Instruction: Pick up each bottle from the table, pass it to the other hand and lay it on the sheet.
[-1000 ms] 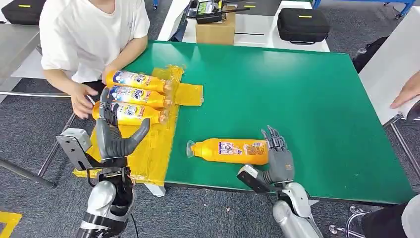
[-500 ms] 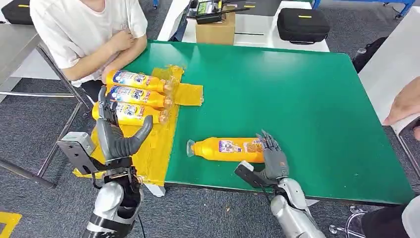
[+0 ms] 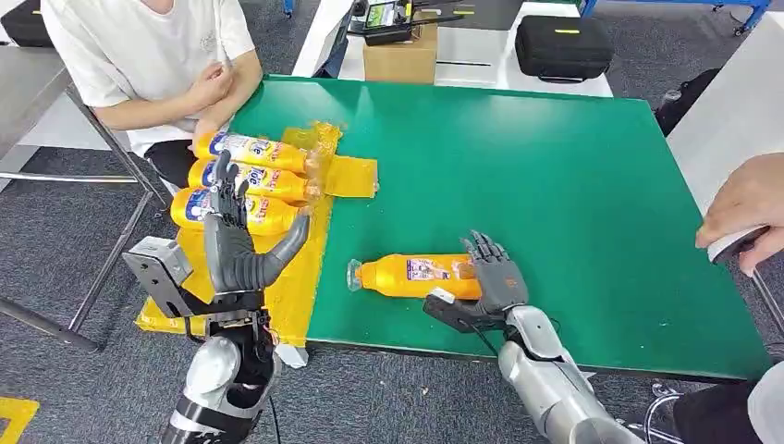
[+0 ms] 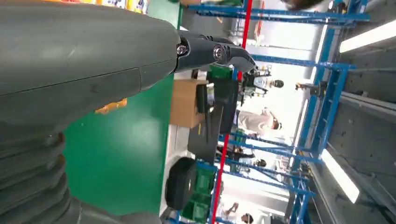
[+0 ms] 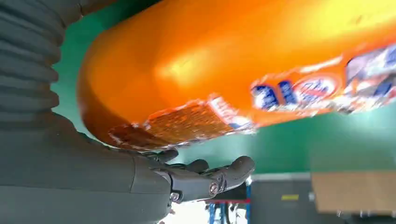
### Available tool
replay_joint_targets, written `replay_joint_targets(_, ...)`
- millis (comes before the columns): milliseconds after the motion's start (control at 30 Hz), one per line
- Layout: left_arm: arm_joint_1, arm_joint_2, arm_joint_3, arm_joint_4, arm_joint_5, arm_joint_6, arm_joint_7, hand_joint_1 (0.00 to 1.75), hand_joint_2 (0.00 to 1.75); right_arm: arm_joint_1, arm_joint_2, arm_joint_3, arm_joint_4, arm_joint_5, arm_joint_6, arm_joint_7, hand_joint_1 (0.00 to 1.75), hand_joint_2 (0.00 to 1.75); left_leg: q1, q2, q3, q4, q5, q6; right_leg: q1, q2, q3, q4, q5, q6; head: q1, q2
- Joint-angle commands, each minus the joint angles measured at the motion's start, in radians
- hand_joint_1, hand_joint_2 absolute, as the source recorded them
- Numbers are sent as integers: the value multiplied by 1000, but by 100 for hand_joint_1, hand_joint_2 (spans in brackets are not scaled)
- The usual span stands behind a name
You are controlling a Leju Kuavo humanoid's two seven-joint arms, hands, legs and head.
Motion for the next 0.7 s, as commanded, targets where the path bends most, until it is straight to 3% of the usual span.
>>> replay_joint_targets(33, -25, 25, -47, 53, 17, -15, 26, 0, 175, -57, -8, 67, 144, 6, 81, 33, 0, 175, 0, -2, 3, -1, 0, -1, 0, -2, 4, -1, 0, -1, 0, 0)
replay_joint_targets(233, -25, 30, -49, 57, 20, -19, 31, 0, 175, -55, -7, 64, 151, 0, 115, 41, 3, 175, 0, -2, 5, -1, 0, 0, 0, -2, 6, -1, 0, -1, 0, 0)
replay_joint_targets(267, -22, 32, -50, 59, 21, -19, 32, 0, 175, -53, -6, 59, 162, -11, 152, 43, 37, 175, 1, -2, 7, -2, 0, -1, 1, -2, 8, -2, 0, -2, 0, 0)
replay_joint_targets(300, -20, 35, -51, 59, 21, -18, 32, 0, 175, -51, -9, 60, 166, -12, 174, 44, 113, 175, 0, -2, 7, -1, 0, -1, 1, -2, 8, -2, 0, -1, 0, 0)
replay_joint_targets(333, -20, 38, -52, 60, 24, -21, 32, 0, 175, -52, -12, 56, 176, -21, 206, 50, 161, 175, 1, -2, 8, -2, 0, -1, 1, -3, 9, -2, 0, -2, 0, 0)
replay_joint_targets(400, -21, 40, -52, 62, 24, -20, 32, 0, 175, -51, -16, 54, 184, -27, 240, 56, 175, 175, 1, -2, 10, -2, 0, -1, 1, -2, 10, -2, 0, -1, 0, 0)
replay_joint_targets(600, -36, 41, -55, 90, 37, -28, 39, 0, 175, -55, -32, 50, 212, -42, 339, 101, 175, 175, 1, -2, 15, -2, 0, -1, 1, -2, 13, -4, 1, -2, 0, 0)
replay_joint_targets(700, -37, 40, -55, 91, 37, -27, 39, 0, 175, -55, -30, 45, 215, -46, 357, 119, 175, 175, 1, -5, 17, -3, 1, -2, 2, -4, 7, -5, 0, -2, 0, 0)
